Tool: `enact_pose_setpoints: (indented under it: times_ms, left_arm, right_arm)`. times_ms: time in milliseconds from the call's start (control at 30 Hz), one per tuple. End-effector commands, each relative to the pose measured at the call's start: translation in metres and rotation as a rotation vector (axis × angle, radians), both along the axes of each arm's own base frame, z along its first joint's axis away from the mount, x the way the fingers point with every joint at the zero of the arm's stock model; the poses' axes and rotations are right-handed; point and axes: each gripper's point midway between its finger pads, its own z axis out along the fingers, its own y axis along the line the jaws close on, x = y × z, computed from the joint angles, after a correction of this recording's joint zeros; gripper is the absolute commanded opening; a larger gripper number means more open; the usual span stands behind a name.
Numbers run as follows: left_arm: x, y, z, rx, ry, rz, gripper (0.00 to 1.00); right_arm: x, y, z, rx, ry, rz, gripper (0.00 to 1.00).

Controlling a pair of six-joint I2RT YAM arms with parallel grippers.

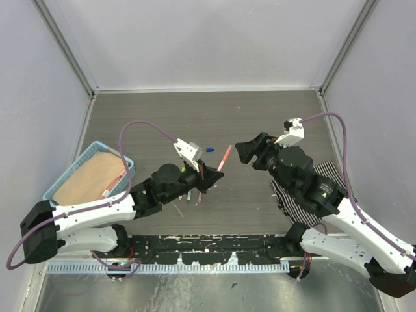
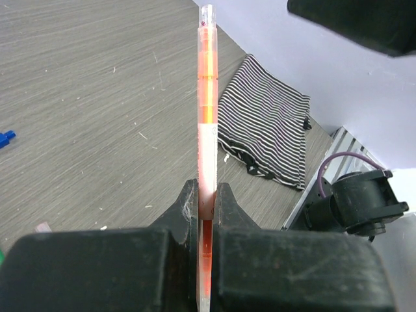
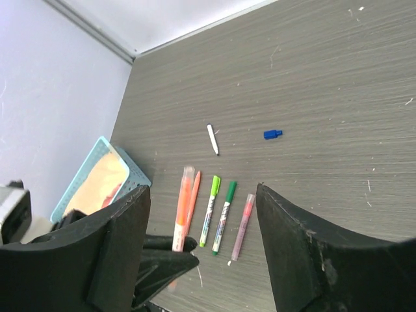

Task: Insert the pens into the pen caps
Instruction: Insert the pen cap onto the pen, then press the pen cap onto the pen.

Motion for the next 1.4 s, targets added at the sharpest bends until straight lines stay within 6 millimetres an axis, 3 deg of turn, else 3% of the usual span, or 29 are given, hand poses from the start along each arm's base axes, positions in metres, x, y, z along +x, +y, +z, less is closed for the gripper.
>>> enact_pose_setpoints:
  times_ms: [0, 200, 533, 1000, 1367]
  left_arm:
    - [-0.005, 0.003, 0.007, -0.027, -0.032, -0.026, 0.0]
    - [-0.008, 0.004, 0.005, -0.022, -0.031, -0.041, 0.0]
    - [-0.01, 0.004, 0.007, -0.028, -0.033, -0.045, 0.0]
    - [-0.01, 0.004, 0.014, -0.039, -0.045, -0.051, 0.0]
    - [-0.011, 0.005, 0.015, -0.039, -0.05, -0.051, 0.0]
  right_arm:
    - [0.013, 0.0, 0.028, 0.054, -0.013, -0.076, 0.7]
    - [0.021, 0.027, 0.03, 0.072, 0.013, -0.013, 0.62]
    - [0.022, 0.047, 0.016, 0.091, 0.053, 0.04, 0.49]
    - [0.021, 0.047, -0.004, 0.077, 0.108, 0.032, 0.45]
    - [0.02, 0.056, -0.009, 0.08, 0.122, 0.064, 0.31]
